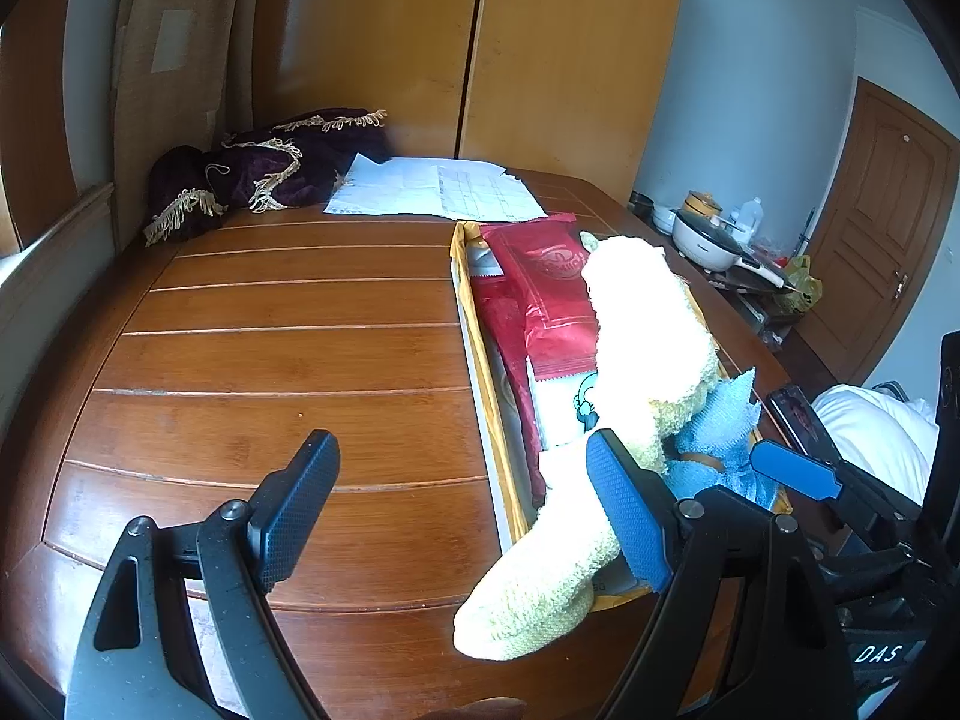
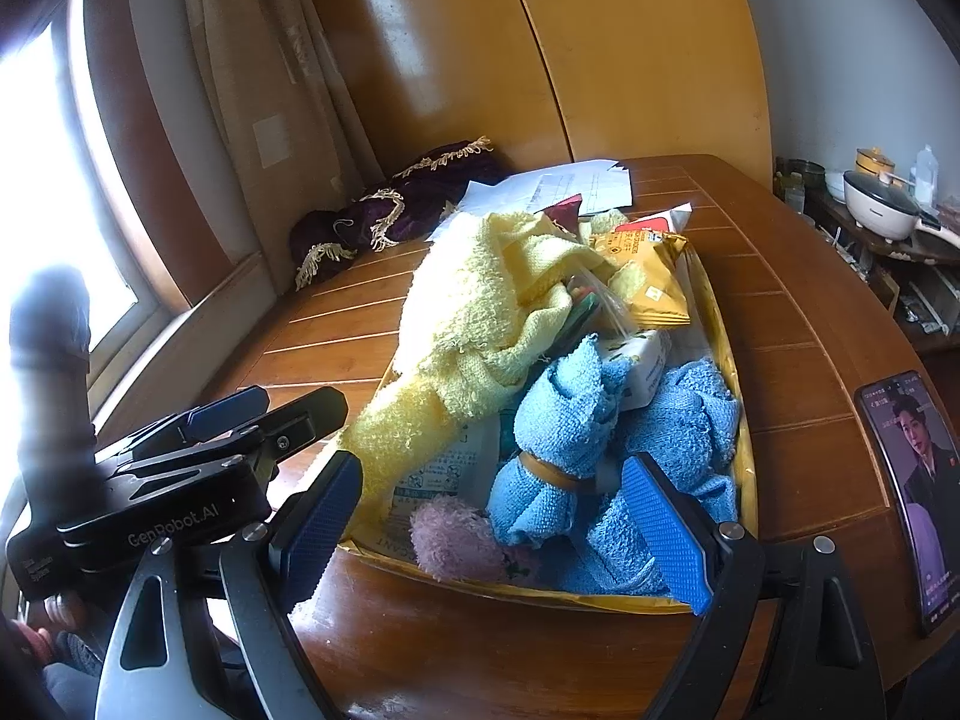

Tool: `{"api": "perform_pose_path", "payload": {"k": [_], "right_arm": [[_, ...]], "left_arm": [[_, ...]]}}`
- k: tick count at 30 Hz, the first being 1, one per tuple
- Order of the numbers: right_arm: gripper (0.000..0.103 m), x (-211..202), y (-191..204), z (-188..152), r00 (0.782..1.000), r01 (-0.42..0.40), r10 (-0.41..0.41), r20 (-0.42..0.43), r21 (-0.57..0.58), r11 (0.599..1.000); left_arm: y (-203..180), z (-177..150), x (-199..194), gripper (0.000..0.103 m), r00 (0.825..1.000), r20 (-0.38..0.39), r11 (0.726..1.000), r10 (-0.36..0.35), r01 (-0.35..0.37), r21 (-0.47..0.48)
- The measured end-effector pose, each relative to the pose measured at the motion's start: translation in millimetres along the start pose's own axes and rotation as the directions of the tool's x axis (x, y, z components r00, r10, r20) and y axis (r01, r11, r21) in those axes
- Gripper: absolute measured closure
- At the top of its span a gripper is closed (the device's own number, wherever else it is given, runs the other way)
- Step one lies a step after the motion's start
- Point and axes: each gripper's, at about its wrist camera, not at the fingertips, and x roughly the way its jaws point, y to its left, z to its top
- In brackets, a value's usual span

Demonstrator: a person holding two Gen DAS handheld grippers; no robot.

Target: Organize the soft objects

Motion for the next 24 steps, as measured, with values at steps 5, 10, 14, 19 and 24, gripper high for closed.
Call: {"api": "perform_pose_path", "payload": {"k": [5, 10, 14, 19, 24], "right_arm": [[0.013, -2.2, -1.1, 1.8, 1.000, -0.005, 0.005, 0.006, 0.007, 1.000], [0.013, -3.4, -0.4, 3.5, 1.000, 0.000, 0.000, 0.009, 0.000, 1.000], [0.013, -3.6, -0.7, 4.5, 1.000, -0.004, 0.004, 0.011, 0.002, 1.000], [0.013, -3.9, -0.9, 4.4, 1.000, 0.002, -0.002, 0.013, 0.001, 1.000], [0.013, -3.2, -1.6, 4.7, 1.000, 0.000, 0.000, 0.009, 0.006, 1.000]], "left_arm": [[-1.0, 0.3, -1.6, 0.018, 1.000, 0.001, 1.000, 0.000, 0.000, 0.000], [-2.6, 1.0, -1.9, 0.018, 1.000, 0.000, 1.000, -0.004, 0.004, 0.007], [-4.1, 1.7, -3.0, 0.018, 1.000, 0.003, 1.000, -0.004, 0.004, 0.014], [-4.8, 1.7, -3.0, 0.018, 1.000, 0.003, 1.000, -0.002, 0.002, 0.017], [-5.8, 1.1, -3.8, 0.018, 1.000, -0.001, 1.000, -0.001, 0.001, 0.023]]}}
